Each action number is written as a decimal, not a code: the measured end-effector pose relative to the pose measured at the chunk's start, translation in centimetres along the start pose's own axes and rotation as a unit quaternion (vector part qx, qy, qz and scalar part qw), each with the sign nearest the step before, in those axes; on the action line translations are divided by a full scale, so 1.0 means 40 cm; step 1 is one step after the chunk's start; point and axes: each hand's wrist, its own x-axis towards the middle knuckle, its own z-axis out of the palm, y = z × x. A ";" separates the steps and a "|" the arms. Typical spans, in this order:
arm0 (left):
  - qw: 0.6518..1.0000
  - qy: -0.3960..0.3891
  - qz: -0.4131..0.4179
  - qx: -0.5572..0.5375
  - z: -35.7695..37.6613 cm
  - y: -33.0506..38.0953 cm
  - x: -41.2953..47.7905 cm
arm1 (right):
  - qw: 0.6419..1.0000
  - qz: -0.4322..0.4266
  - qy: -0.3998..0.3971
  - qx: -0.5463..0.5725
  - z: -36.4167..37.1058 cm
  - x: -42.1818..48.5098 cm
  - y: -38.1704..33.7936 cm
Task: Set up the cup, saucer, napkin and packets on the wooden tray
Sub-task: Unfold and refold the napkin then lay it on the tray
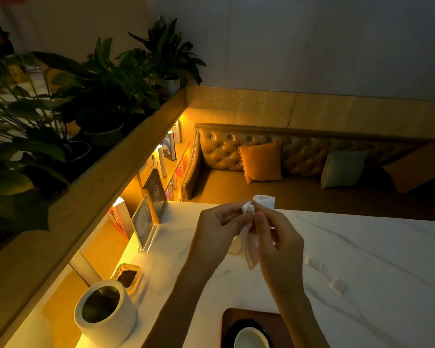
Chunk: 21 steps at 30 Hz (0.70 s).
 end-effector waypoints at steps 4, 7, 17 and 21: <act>0.999 -0.023 0.025 0.020 -0.021 0.014 0.004 | 0.999 -0.015 -0.044 -0.007 -0.019 0.012 0.018; 0.998 -0.055 0.039 0.004 -0.035 0.032 0.002 | 0.997 -0.013 -0.070 0.026 -0.038 0.033 0.012; 0.997 -0.066 0.016 -0.027 -0.051 0.037 -0.010 | 0.961 -0.175 -0.137 -0.164 -0.066 0.066 -0.001; 0.997 -0.074 0.011 -0.013 -0.060 0.039 -0.012 | 0.953 -0.172 -0.188 -0.164 -0.078 0.081 -0.011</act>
